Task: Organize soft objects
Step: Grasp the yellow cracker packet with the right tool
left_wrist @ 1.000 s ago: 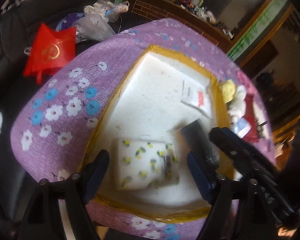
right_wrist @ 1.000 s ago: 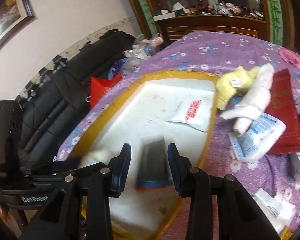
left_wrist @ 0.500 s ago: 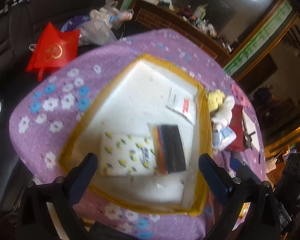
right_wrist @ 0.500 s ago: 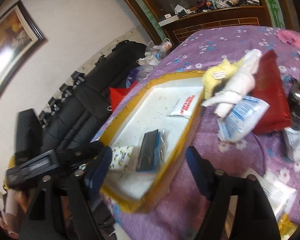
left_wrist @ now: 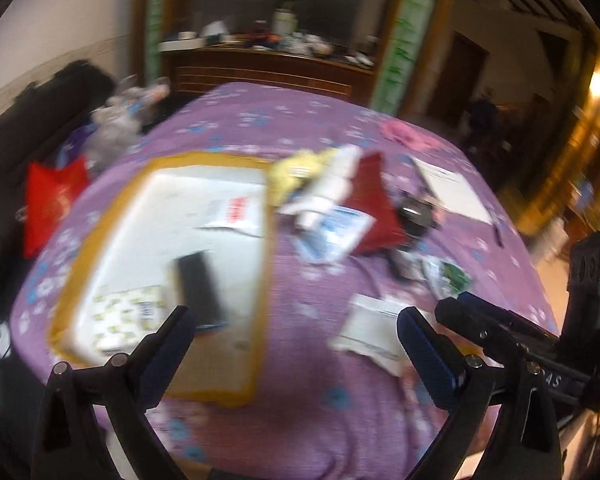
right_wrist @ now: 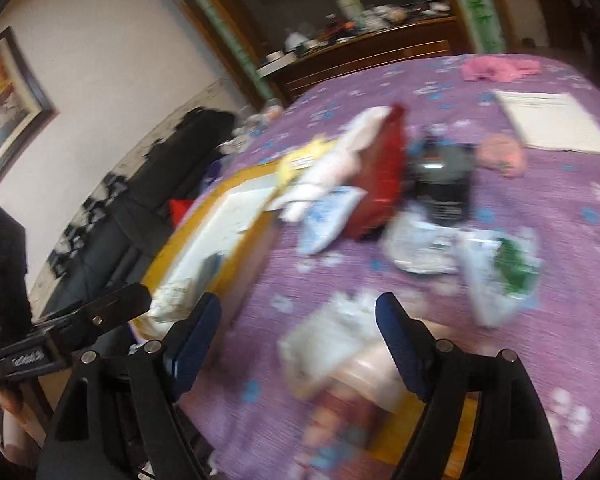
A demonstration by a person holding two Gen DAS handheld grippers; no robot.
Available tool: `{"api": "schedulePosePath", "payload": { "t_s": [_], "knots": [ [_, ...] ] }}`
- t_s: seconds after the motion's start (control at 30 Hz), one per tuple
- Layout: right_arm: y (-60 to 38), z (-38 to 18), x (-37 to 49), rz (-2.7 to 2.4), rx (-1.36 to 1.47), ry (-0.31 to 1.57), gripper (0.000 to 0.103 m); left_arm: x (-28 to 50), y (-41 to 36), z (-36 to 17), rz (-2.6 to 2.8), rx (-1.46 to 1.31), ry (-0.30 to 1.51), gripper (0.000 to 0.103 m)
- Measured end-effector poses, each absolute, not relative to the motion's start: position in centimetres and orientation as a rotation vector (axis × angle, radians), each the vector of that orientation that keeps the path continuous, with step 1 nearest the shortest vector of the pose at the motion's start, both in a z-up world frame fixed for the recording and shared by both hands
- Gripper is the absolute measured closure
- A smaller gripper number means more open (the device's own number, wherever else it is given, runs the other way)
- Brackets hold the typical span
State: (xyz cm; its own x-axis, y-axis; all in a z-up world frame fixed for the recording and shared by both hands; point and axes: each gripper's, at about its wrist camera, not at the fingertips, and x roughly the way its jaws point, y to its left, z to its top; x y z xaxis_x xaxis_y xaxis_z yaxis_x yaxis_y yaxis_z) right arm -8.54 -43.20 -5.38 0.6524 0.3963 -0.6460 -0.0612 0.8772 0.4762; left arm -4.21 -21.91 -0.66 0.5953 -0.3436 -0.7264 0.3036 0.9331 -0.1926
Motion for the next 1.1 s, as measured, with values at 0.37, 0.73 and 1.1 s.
{"api": "schedulePosePath", "payload": {
  "t_s": [0.37,0.73,1.1],
  "knots": [
    [-47.8,-8.7,-11.8,0.173,0.516,0.924,0.024,-4.1,-27.0,-3.7,-0.518,0.015,0.983,0.001],
    [-48.2,-9.0,-13.4,0.137,0.459,0.934,0.024,-1.5,-31.3,-7.7,-0.551,0.150,1.044,0.006],
    [-47.4,-8.9,-13.0,0.213,0.357,0.920,0.024,-0.3,-30.9,-9.5,-0.556,0.161,1.108,0.029]
  ]
}}
